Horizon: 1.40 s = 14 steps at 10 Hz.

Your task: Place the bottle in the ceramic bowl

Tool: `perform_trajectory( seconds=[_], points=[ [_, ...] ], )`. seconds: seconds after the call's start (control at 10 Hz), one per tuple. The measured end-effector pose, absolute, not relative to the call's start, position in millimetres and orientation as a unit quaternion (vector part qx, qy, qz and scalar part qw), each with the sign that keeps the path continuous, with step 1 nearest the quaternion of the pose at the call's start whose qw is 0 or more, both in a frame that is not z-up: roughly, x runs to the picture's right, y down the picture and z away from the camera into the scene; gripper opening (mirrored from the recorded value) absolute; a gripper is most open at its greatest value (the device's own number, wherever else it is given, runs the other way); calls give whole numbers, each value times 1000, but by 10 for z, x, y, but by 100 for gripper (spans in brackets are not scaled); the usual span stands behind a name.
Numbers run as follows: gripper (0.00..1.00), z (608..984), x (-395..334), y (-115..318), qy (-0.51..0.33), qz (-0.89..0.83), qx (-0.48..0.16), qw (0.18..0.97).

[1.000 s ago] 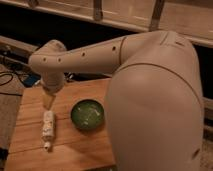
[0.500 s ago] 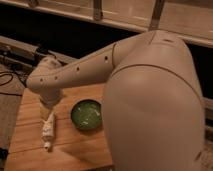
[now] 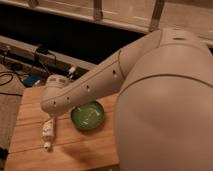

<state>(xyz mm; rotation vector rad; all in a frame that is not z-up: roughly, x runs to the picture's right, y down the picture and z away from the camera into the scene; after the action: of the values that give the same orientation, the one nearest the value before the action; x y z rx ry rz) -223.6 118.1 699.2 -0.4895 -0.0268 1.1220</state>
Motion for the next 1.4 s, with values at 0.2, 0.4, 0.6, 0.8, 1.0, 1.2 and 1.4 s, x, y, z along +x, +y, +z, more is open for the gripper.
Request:
perform_trajectory(
  seconds=[0.2, 0.4, 0.6, 0.8, 1.0, 1.2, 1.4],
  points=[
    [80, 6996, -2290, 1175, 2, 532, -235, 813],
    [80, 7010, -2554, 1243, 12, 462, -250, 851],
    [80, 7093, -2856, 1313, 20, 367, -267, 891],
    [80, 7222, -2965, 1399, 41, 335, -277, 900],
    [80, 7359, -2914, 1541, 58, 343, -288, 892],
    [80, 7469, -2829, 1662, 68, 364, -300, 879],
    [80, 7518, -2793, 1736, 70, 372, -303, 874]
  ],
)
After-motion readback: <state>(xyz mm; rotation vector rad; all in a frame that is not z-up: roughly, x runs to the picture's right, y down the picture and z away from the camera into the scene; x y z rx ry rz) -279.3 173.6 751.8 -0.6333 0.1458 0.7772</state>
